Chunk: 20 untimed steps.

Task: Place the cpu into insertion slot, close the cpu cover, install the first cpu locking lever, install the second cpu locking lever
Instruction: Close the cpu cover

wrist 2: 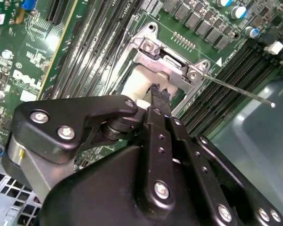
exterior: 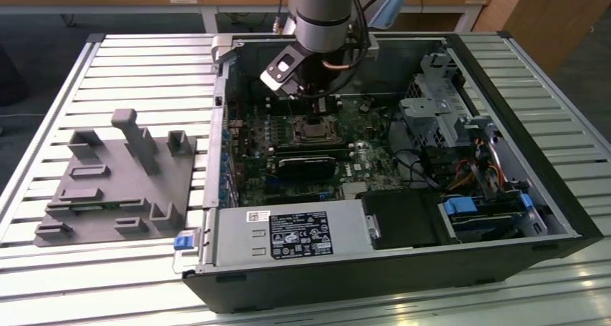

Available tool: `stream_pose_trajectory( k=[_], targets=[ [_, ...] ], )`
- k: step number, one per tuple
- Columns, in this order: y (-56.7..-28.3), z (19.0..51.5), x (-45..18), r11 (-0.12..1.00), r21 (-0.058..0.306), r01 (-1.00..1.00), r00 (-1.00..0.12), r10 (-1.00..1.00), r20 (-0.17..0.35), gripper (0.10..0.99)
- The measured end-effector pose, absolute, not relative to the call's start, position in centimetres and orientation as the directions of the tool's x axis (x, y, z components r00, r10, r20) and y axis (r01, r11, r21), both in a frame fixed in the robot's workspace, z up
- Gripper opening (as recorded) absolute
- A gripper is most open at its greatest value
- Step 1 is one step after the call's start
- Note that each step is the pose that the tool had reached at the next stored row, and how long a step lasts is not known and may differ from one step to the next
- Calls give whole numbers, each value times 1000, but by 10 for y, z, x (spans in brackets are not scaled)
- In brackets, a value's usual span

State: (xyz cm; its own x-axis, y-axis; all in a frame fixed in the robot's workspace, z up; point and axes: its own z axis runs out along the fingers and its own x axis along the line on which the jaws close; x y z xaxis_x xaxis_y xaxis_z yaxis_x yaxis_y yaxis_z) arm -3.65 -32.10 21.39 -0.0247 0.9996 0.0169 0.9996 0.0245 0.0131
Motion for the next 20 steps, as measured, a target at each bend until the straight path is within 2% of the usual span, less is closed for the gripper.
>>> stream_pose_trajectory(
  k=[20],
  targets=[
    [-321, 202, -52, 26, 13, 1000, -26, 1000, 17, 106]
  ],
)
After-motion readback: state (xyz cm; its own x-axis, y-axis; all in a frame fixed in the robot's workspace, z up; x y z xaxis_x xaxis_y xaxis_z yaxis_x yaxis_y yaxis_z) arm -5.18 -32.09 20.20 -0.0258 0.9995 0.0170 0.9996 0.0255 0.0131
